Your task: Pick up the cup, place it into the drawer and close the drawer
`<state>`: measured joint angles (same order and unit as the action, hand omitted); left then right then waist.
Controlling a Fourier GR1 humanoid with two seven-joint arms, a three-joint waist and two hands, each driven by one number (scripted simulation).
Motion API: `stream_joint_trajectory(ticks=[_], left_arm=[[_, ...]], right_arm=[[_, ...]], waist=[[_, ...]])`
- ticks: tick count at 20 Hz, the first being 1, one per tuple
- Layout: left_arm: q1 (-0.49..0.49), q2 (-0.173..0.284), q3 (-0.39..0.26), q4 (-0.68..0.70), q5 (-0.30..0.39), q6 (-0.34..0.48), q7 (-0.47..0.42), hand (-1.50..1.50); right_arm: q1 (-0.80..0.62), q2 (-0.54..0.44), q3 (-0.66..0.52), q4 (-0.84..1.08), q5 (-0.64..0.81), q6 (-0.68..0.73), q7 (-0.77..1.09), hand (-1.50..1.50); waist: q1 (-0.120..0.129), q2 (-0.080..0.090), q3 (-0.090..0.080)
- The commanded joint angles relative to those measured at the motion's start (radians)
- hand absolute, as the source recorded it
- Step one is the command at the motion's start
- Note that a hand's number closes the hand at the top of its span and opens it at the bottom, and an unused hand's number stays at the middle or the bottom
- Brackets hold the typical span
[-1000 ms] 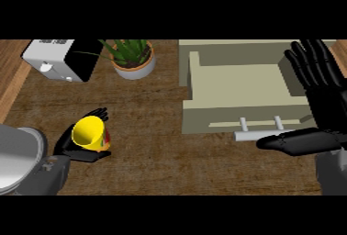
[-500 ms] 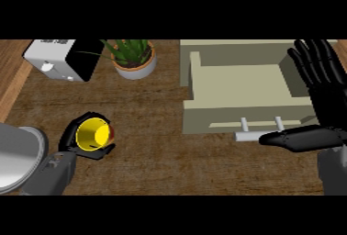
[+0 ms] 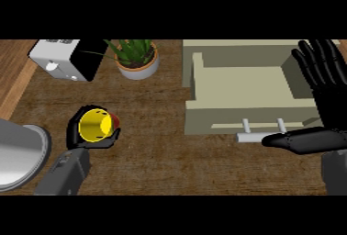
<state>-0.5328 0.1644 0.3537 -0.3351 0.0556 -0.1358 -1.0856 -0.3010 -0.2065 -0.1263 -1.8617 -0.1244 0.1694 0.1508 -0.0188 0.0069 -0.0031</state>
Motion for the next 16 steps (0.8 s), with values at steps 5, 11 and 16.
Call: stream_joint_trajectory(ticks=[5, 11, 16], left_arm=[[-0.091, -0.051, -0.073, -0.135, -0.018, -0.060, 0.017, 1.50], [-0.227, -0.161, -0.138, -0.308, -0.012, 0.045, 0.226, 1.50], [-0.320, -0.163, -0.209, -0.467, 0.041, 0.090, 0.486, 1.50]], right_arm=[[0.027, -0.003, 0.010, -0.062, 0.000, -0.006, 0.059, -1.50], [0.055, -0.047, -0.067, 0.027, -0.041, 0.050, -0.016, -1.50], [0.056, -0.018, -0.034, -0.053, -0.009, 0.006, 0.021, -1.50]], waist=[[0.016, -0.010, 0.003], [0.026, -0.015, 0.004], [0.020, -0.017, 0.004]])
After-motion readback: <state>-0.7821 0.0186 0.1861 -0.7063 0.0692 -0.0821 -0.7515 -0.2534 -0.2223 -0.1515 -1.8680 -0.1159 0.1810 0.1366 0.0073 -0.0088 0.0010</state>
